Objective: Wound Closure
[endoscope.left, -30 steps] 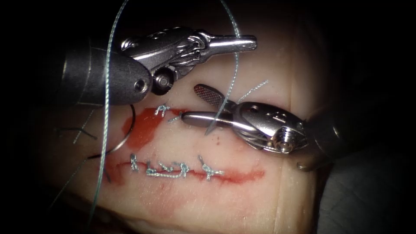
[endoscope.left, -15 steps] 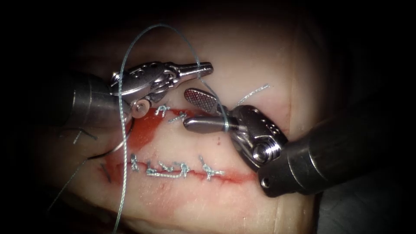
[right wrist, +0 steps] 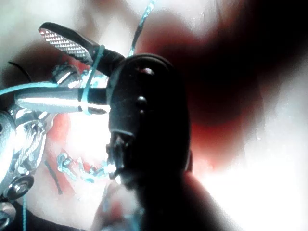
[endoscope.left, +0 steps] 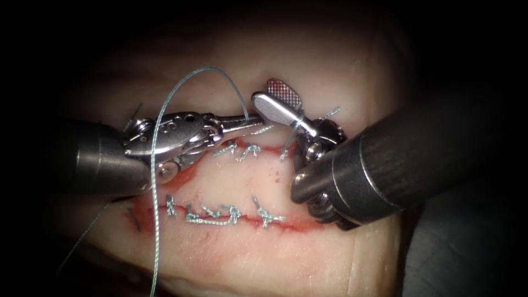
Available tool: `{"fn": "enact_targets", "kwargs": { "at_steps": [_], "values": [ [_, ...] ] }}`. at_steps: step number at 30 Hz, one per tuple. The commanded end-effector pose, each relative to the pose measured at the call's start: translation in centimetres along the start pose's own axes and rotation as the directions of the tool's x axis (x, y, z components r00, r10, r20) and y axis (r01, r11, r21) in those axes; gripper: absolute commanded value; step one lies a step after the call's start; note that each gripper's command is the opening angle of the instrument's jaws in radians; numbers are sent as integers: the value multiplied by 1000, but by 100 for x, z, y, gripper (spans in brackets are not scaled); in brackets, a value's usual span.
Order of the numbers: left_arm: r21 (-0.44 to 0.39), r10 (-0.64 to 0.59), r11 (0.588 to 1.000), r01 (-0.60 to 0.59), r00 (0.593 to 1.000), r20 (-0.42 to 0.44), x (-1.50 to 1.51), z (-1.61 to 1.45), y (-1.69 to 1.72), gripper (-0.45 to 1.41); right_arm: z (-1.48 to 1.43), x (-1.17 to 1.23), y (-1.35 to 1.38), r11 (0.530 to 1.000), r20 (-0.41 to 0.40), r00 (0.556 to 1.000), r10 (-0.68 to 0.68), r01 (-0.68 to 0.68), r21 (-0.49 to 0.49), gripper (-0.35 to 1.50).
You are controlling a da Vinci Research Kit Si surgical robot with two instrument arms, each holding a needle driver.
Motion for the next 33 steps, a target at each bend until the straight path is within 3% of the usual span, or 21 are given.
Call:
{"fn": "enact_targets", "kwargs": {
  "at_steps": [1,4,5,7,8,10,16,20,21,22,23,27,33],
  "values": [
    [3,28,1000,-28,1000,-15,4,5,-2,-45,9,8,0,999,27,1000,3,-4,39,76],
    [10,63,998,-63,997,-38,5,-3,-17,-45,4,10,-2,982,107,994,-32,11,191,71],
    [11,74,997,-74,996,-41,4,-4,-19,-45,2,11,-3,980,107,993,-49,27,195,71],
    [8,88,996,-88,995,-43,2,-6,-25,-45,0,14,-4,988,70,994,-89,79,129,69],
    [3,109,994,-109,993,-47,0,-3,-29,-45,-2,18,-4,969,-5,994,-109,108,222,71],
    [-2,137,991,-137,990,-45,-1,1,-32,-45,-2,19,-2,943,-83,988,-133,152,295,76],
    [-14,179,983,-180,982,-63,0,10,-33,-45,-8,24,9,884,-108,985,-137,171,435,78],
    [-20,199,979,-201,978,-66,2,17,-30,-45,-10,26,9,795,-161,973,-167,229,562,80],
    [-20,199,979,-201,978,-66,2,17,-30,-45,-10,26,9,795,-161,973,-167,229,562,80],
    [-26,206,978,-209,976,-74,4,20,-29,-45,-11,28,8,731,-183,966,-183,258,632,81],
    [-29,213,976,-216,974,-80,4,22,-28,-45,-12,27,8,705,-196,961,-193,275,654,81],
    [-44,253,965,-258,962,-100,4,30,-26,-45,-13,26,8,659,-168,971,-171,239,713,85],
    [-68,281,955,-289,953,-110,4,31,-23,-45,-15,23,8,631,-135,980,-150,199,750,86]
  ]
}}
